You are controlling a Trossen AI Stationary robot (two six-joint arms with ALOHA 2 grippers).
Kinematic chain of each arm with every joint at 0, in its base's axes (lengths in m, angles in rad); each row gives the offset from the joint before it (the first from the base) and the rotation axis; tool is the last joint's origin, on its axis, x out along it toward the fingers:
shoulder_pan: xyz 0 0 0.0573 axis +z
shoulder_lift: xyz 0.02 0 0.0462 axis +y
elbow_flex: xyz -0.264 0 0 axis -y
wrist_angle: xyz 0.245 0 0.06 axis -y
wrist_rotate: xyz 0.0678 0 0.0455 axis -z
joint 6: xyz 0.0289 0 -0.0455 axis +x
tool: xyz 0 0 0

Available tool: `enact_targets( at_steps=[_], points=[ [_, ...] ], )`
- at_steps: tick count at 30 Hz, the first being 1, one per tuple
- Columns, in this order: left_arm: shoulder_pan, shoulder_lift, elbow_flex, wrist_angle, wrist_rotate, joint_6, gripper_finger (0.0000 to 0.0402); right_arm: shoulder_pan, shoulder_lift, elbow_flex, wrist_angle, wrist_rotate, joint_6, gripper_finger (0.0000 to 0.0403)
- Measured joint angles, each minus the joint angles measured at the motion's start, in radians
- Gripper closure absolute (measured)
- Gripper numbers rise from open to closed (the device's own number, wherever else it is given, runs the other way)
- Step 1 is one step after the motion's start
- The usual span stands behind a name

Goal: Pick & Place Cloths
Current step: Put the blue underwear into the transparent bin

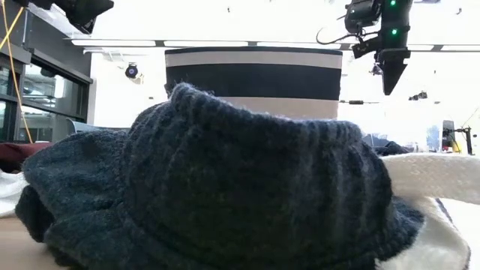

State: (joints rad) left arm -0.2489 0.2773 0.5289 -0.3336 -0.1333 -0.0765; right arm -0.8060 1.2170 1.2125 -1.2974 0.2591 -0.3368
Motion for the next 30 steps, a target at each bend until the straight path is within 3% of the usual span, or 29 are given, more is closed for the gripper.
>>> enact_targets(
  at_steps=[12, 17, 23, 30],
  points=[
    [0.000, -0.160, 0.000, -0.162, 0.002, -0.005, 0.0077, 0.172, -0.096, 0.000, -0.191, -0.294, 0.338, 0.0170],
    [0.000, -0.213, 0.000, -0.202, 0.003, -0.009, 0.0077, 0.344, -0.139, 0.000, -0.180, -0.399, 0.533, 0.0170],
    [0.000, -0.242, 0.000, -0.227, 0.005, -0.010, 0.0077, 0.655, -0.135, 0.000, -0.019, -0.404, 0.723, 0.0170],
    [0.000, -0.243, 0.000, -0.230, 0.005, -0.028, 0.0077, 0.974, -0.027, 0.000, 0.287, -0.237, 0.780, 0.0170]
  ],
)
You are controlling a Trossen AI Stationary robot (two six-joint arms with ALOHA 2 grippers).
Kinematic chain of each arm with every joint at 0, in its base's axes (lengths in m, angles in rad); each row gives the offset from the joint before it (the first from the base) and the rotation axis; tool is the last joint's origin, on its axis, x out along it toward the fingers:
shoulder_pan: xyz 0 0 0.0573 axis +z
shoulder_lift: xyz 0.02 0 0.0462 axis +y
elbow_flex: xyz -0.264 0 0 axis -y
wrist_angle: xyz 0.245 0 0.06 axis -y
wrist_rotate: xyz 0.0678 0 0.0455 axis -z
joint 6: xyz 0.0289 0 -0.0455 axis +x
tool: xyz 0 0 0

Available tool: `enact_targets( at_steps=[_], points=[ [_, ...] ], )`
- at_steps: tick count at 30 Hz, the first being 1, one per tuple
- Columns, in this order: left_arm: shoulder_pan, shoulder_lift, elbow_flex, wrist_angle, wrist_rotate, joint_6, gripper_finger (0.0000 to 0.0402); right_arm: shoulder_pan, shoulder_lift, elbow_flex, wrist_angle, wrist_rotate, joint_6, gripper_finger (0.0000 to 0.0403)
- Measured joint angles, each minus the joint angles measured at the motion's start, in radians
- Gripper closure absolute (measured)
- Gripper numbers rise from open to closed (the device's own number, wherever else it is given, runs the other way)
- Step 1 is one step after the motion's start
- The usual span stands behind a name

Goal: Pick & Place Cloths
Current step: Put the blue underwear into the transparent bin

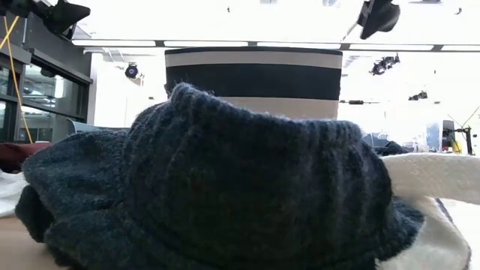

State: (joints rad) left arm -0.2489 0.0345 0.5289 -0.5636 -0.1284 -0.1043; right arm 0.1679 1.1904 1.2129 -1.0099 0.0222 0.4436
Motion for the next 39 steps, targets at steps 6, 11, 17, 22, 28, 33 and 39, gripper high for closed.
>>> enact_targets(
  at_steps=[6, 11, 17, 22, 28, 33, 39],
  points=[
    [0.000, 0.000, 0.000, -0.006, 0.011, -0.005, 0.0077, 0.141, 0.179, 0.000, 0.151, 0.056, -0.002, 0.0170],
    [0.000, 0.000, 0.000, -0.014, 0.011, -0.005, 0.0077, 0.197, 0.344, 0.000, 0.254, 0.054, -0.010, 0.0170],
    [0.000, 0.000, 0.000, -0.016, 0.011, -0.015, 0.0077, 0.213, 0.508, 0.000, 0.431, 0.017, -0.095, 0.0170],
    [0.000, 0.000, 0.000, -0.016, 0.010, -0.034, 0.0077, 0.211, 0.612, 0.000, 0.527, 0.002, -0.138, 0.0170],
    [0.000, 0.000, 0.000, -0.016, 0.007, -0.092, 0.0077, 0.212, 0.702, 0.000, 0.633, -0.006, -0.160, 0.0170],
    [0.000, 0.000, 0.000, -0.022, 0.007, -0.084, 0.0077, 0.212, 0.753, 0.000, 0.683, 0.001, -0.152, 0.0170],
    [0.000, 0.000, 0.000, -0.023, 0.006, -0.084, 0.0077, 0.204, 0.804, 0.004, 0.682, 0.009, -0.102, 0.0174]
  ],
)
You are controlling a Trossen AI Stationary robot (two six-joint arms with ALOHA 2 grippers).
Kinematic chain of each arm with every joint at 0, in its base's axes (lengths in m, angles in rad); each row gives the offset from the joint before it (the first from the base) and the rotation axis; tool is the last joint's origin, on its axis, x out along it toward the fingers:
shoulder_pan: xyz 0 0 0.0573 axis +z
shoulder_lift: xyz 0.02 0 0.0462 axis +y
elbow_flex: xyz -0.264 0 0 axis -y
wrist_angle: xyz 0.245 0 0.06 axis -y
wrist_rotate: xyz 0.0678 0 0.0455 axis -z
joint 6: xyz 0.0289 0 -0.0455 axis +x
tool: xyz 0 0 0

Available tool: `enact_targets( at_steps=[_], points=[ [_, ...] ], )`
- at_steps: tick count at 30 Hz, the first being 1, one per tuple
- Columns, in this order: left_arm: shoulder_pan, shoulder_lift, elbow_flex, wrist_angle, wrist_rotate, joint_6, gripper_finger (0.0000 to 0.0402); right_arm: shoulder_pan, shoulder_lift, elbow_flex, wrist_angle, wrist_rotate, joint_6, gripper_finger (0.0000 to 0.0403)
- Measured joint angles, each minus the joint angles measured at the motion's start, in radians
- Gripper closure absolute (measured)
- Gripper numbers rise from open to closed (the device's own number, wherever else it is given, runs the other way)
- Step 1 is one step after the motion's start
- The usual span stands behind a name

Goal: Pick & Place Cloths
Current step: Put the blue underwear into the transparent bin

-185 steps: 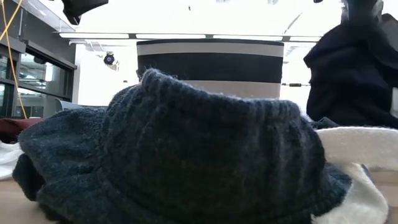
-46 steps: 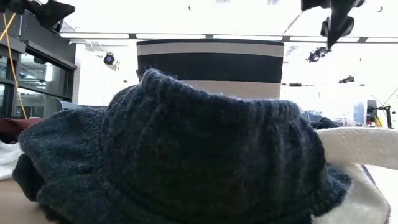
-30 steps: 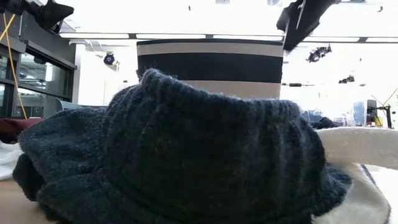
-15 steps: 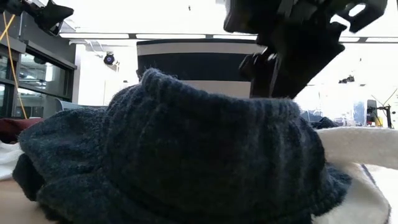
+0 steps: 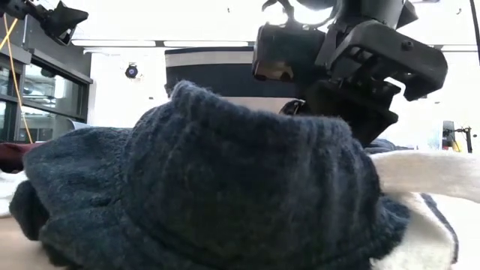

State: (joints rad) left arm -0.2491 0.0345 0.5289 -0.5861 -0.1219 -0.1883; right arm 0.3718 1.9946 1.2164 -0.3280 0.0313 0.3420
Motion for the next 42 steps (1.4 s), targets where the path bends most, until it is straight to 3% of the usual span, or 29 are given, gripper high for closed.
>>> enact_targets(
  at_steps=[7, 16, 20, 25, 34, 42],
  points=[
    [0.000, 0.000, 0.000, 0.000, 0.000, 0.000, 0.0077, -0.002, 0.058, 0.004, 0.011, 0.021, 0.043, 0.0232],
    [0.000, 0.000, 0.000, 0.000, 0.000, 0.000, 0.0077, -0.029, 0.052, 0.001, 0.009, -0.041, 0.119, 0.0387],
    [0.000, 0.000, 0.000, 0.000, 0.000, 0.000, 0.0077, -0.047, 0.017, -0.003, -0.010, -0.082, 0.133, 0.0393],
    [0.000, 0.000, 0.000, 0.000, -0.001, 0.000, 0.0077, -0.063, -0.105, -0.014, -0.188, -0.055, 0.145, 0.0395],
    [0.000, 0.000, 0.000, 0.000, -0.001, 0.000, 0.0077, -0.079, -0.478, -0.008, -0.588, 0.052, 0.227, 0.0397],
    [0.000, 0.000, 0.000, 0.000, -0.001, 0.000, 0.0077, -0.080, -0.809, -0.007, -0.870, 0.222, 0.350, 0.0397]
  ],
)
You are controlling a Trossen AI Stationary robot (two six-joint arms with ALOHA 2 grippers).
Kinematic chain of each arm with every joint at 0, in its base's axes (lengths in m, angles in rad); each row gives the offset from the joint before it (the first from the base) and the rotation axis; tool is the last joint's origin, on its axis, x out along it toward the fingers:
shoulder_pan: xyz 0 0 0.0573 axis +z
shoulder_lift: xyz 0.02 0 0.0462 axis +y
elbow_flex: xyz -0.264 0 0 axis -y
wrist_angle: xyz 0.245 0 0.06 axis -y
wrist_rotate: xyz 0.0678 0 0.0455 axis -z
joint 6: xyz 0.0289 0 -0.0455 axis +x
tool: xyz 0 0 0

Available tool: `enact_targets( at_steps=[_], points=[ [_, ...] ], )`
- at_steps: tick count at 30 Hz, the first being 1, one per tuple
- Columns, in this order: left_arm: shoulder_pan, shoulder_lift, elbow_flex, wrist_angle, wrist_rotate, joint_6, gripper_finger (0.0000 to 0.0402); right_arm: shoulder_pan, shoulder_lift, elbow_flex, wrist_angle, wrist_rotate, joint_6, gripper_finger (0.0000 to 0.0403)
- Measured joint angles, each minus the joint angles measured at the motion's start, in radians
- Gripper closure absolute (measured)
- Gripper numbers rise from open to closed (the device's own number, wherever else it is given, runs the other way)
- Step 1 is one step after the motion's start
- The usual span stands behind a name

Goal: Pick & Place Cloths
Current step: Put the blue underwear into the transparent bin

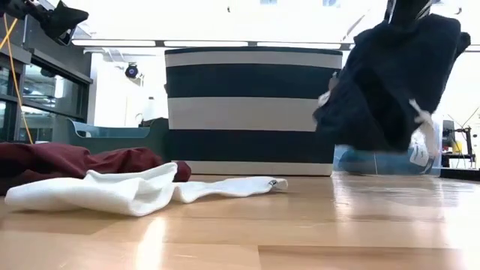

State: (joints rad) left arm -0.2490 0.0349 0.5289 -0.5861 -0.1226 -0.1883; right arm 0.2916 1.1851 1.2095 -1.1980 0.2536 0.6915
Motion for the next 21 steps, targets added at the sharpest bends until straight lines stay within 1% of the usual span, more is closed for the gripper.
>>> enact_targets(
  at_steps=[4, 9, 14, 21],
  points=[
    [0.000, 0.000, 0.000, 0.000, 0.000, 0.000, 0.0077, 0.000, -0.119, 0.001, -0.043, 0.078, 0.035, 0.0398],
    [0.000, 0.000, 0.000, 0.000, 0.000, 0.000, 0.0077, 0.000, -0.227, 0.002, -0.090, 0.193, 0.075, 0.0398],
    [0.000, 0.000, 0.000, 0.000, 0.000, 0.000, 0.0077, 0.000, -0.306, 0.002, -0.110, 0.307, 0.124, 0.0398],
    [0.000, 0.000, 0.000, 0.000, 0.000, 0.000, 0.0077, 0.000, -0.368, 0.003, -0.109, 0.487, 0.125, 0.0398]
  ],
)
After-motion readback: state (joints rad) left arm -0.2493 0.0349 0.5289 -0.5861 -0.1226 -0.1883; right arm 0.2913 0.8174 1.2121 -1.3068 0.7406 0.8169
